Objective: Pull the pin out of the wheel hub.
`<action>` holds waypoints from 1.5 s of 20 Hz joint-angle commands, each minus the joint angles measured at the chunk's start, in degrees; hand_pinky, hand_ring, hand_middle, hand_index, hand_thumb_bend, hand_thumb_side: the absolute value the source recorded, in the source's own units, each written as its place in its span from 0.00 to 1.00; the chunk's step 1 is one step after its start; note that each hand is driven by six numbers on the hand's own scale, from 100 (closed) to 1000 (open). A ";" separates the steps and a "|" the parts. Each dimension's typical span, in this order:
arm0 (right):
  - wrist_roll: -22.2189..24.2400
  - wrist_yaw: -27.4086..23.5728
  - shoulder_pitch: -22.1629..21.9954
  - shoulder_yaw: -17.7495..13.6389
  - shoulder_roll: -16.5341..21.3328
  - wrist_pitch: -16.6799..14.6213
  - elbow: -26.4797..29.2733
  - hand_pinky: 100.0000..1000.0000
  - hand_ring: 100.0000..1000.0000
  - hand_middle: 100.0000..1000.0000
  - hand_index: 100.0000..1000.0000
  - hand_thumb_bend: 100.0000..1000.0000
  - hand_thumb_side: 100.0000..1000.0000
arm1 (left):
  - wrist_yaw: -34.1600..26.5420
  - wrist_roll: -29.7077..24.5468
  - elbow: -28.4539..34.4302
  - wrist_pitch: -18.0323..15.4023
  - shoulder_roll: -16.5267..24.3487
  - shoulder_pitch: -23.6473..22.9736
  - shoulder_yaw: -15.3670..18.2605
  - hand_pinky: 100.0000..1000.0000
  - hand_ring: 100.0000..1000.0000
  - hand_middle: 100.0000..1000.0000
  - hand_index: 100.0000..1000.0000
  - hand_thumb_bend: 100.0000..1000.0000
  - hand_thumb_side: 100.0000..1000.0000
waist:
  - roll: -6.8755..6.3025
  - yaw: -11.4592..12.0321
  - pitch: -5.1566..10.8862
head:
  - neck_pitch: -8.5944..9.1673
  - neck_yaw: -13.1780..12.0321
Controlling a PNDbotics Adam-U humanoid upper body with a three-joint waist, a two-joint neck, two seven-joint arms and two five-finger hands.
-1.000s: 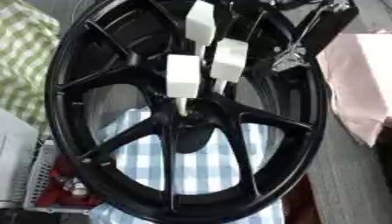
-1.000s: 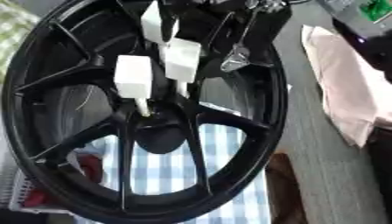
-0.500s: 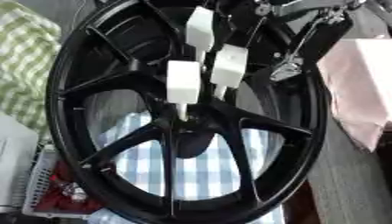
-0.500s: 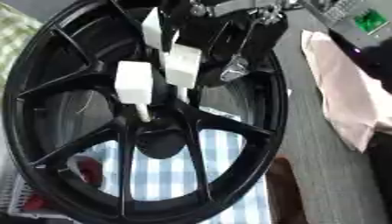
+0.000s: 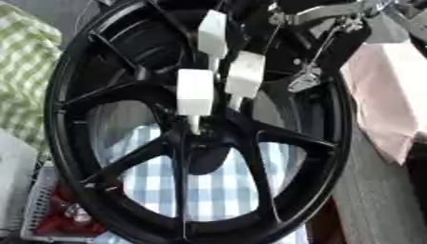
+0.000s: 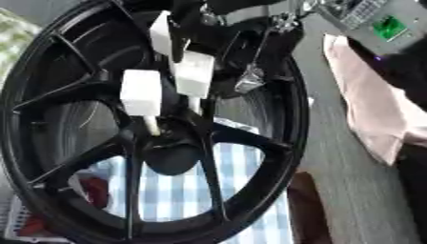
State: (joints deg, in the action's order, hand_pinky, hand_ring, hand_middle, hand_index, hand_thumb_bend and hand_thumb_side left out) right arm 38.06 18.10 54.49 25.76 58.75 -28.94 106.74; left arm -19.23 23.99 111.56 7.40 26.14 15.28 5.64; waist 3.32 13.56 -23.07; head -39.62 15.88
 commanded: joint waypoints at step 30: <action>1.34 0.25 0.89 0.69 0.24 -1.74 -1.89 0.87 0.61 0.63 0.72 0.39 0.16 | -0.32 -0.13 0.99 0.08 0.77 0.56 0.40 0.63 0.60 0.57 0.70 0.46 0.61 | -0.23 0.34 0.19 | 2.03 0.39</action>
State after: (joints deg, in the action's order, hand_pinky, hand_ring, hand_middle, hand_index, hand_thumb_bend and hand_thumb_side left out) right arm 38.23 18.33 54.85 26.85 57.96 -29.22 104.83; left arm -19.40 23.92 111.56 7.47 26.13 15.28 5.64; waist 3.32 13.81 -23.14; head -38.14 16.45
